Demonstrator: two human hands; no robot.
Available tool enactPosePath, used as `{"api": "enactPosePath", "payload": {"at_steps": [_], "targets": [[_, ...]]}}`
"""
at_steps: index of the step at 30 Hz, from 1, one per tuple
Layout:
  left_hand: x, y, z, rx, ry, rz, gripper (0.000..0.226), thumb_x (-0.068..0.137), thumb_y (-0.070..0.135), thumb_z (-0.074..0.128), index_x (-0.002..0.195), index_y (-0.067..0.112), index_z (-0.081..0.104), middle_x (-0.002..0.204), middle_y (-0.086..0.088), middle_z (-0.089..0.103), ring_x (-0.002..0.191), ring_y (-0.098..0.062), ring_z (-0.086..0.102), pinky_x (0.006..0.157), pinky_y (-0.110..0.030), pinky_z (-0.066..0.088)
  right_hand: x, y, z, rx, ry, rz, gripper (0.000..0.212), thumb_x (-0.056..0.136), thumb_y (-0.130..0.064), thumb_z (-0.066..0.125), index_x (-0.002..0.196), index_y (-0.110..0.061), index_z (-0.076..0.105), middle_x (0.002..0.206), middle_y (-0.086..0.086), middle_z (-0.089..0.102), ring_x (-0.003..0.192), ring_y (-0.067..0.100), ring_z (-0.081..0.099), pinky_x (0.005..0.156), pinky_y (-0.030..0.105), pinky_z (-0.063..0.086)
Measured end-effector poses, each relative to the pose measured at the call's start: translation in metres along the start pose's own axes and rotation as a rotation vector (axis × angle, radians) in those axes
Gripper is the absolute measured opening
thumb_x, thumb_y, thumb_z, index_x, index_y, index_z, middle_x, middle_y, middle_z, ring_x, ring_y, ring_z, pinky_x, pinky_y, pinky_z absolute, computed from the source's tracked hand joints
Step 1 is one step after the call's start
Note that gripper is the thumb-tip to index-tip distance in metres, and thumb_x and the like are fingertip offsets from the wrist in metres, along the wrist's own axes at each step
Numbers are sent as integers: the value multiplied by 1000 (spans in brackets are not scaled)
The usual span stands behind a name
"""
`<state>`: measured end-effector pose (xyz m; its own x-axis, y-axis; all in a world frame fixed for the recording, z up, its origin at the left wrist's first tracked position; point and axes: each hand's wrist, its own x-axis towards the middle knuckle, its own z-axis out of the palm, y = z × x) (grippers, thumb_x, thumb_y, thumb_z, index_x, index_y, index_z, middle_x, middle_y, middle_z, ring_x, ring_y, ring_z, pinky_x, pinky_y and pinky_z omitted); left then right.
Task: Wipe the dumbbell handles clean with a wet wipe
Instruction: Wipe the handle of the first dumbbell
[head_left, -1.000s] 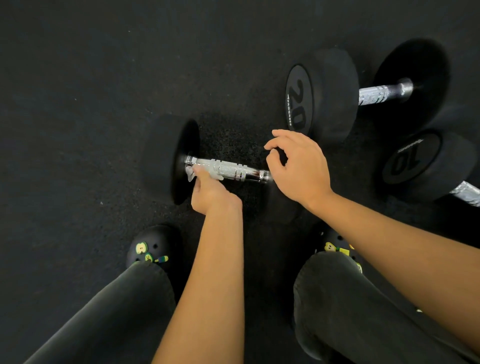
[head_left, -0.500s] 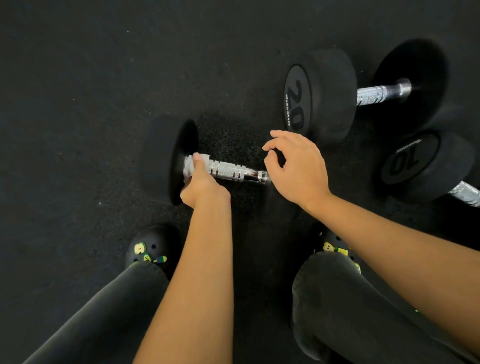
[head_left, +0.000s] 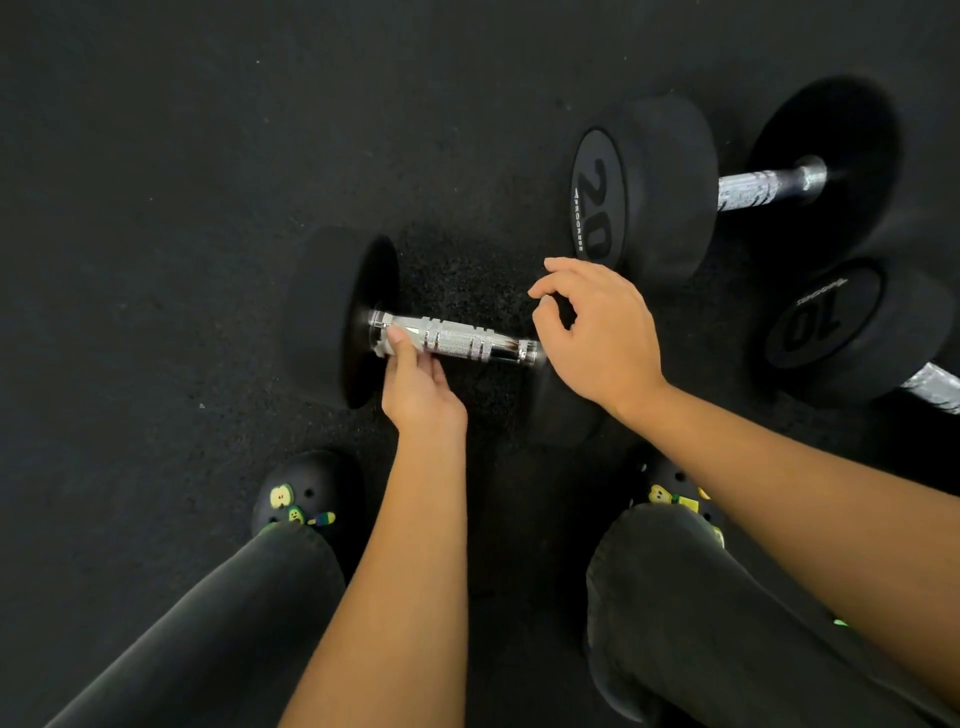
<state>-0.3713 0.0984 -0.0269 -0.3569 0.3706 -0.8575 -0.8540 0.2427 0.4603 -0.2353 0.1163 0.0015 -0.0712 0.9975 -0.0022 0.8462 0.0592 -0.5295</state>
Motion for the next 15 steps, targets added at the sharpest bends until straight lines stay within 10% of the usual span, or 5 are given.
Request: {"api": "enactPosePath", "payload": {"at_steps": [9, 15], "targets": [[8, 20, 33, 178, 251, -121, 51, 90, 49, 50, 127, 12, 51, 128, -1, 56, 108, -21, 56, 77, -30, 43, 2, -1, 0, 16, 0, 6, 24, 85, -21, 50, 93, -14, 71, 114, 0, 67, 113, 13, 56, 97, 23, 33], [5, 5, 17, 6, 119, -9, 47, 92, 38, 53, 128, 7, 51, 130, -5, 56, 120, -17, 53, 95, -21, 39, 2, -1, 1, 29, 26, -3, 23, 84, -19, 50, 91, -14, 72, 112, 2, 68, 110, 14, 58, 97, 28, 37]]}}
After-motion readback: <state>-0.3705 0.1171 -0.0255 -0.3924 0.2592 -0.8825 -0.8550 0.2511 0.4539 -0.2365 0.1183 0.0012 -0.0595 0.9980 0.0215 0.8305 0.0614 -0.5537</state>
